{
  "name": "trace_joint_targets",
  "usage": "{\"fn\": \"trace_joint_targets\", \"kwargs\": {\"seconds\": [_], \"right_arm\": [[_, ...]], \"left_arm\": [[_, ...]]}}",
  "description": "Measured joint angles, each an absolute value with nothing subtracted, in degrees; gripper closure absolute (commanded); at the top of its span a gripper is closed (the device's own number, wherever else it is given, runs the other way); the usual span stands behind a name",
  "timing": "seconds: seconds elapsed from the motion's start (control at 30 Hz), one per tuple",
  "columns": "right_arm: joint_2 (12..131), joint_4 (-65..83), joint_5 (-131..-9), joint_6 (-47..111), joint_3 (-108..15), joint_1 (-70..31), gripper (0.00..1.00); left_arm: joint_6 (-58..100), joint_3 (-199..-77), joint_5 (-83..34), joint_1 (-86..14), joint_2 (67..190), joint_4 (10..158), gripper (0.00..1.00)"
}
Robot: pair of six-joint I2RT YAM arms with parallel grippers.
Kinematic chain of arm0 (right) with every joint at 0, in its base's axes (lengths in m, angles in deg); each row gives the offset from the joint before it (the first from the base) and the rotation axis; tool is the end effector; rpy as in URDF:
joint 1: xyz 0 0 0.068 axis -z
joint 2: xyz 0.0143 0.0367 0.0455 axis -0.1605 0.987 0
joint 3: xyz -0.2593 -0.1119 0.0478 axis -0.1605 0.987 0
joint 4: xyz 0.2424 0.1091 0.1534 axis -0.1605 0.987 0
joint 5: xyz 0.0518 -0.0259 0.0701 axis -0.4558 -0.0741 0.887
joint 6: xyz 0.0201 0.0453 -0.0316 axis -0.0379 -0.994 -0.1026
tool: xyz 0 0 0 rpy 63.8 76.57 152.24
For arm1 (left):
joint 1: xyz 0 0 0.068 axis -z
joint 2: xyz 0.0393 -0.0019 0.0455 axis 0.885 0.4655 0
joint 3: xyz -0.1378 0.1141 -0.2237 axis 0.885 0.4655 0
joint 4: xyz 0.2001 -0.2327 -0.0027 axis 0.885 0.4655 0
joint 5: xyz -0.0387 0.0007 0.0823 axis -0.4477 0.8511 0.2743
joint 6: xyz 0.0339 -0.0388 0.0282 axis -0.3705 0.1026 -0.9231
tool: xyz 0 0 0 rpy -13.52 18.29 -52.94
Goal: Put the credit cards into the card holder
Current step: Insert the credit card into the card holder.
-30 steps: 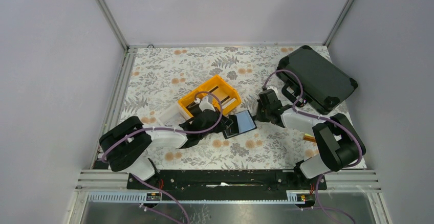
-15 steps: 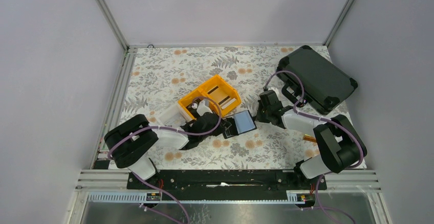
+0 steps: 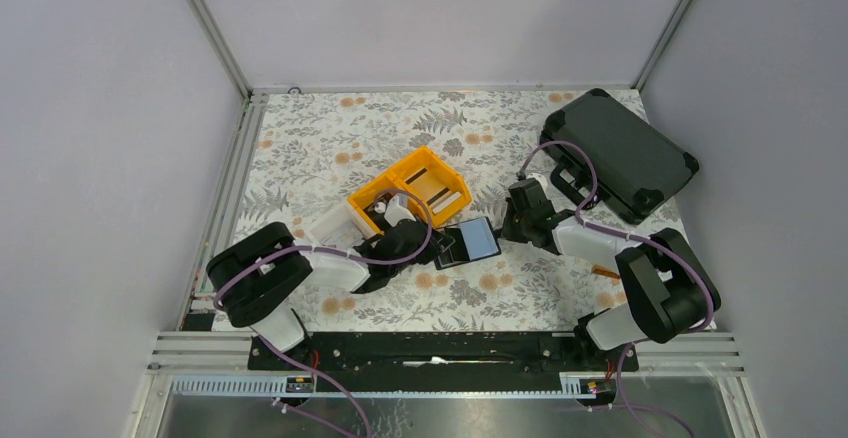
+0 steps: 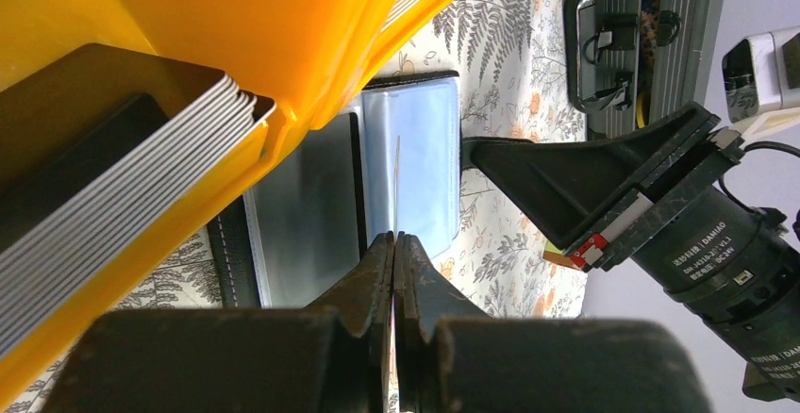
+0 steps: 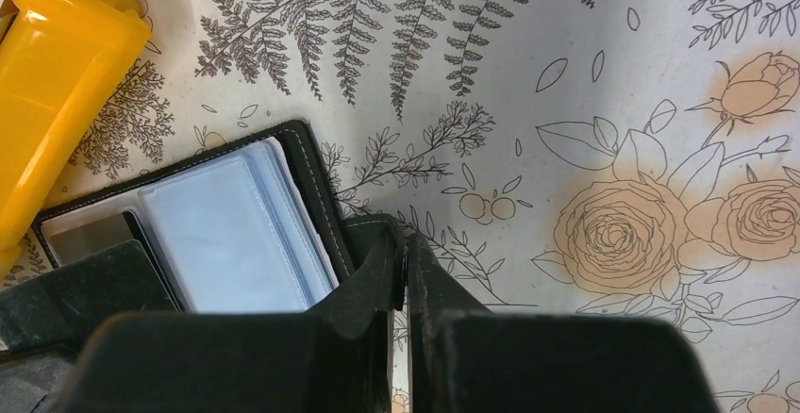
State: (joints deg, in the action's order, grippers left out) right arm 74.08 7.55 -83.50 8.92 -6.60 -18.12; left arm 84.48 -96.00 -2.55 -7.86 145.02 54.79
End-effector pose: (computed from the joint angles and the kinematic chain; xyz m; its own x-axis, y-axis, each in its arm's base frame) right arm 0.2770 0.1380 0.1257 -0.7626 0.1664 -0.6250 -0.0096 0.9633 0.2681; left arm 0.1952 -0.2555 0.1067 -0.7213 -0.6064 -0.3346 -0.1088 0.5763 -0.8099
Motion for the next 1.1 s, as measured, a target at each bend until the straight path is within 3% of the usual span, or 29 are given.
{"fn": "trace_joint_targets", "kwargs": {"seconds": [1.1], "right_arm": [[73.9,7.7,-83.5,8.8,-6.5,-18.1,1.0]], "left_arm": [[85.9,-96.0,-2.7,-8.7,148.3,51.8,1.0]]}}
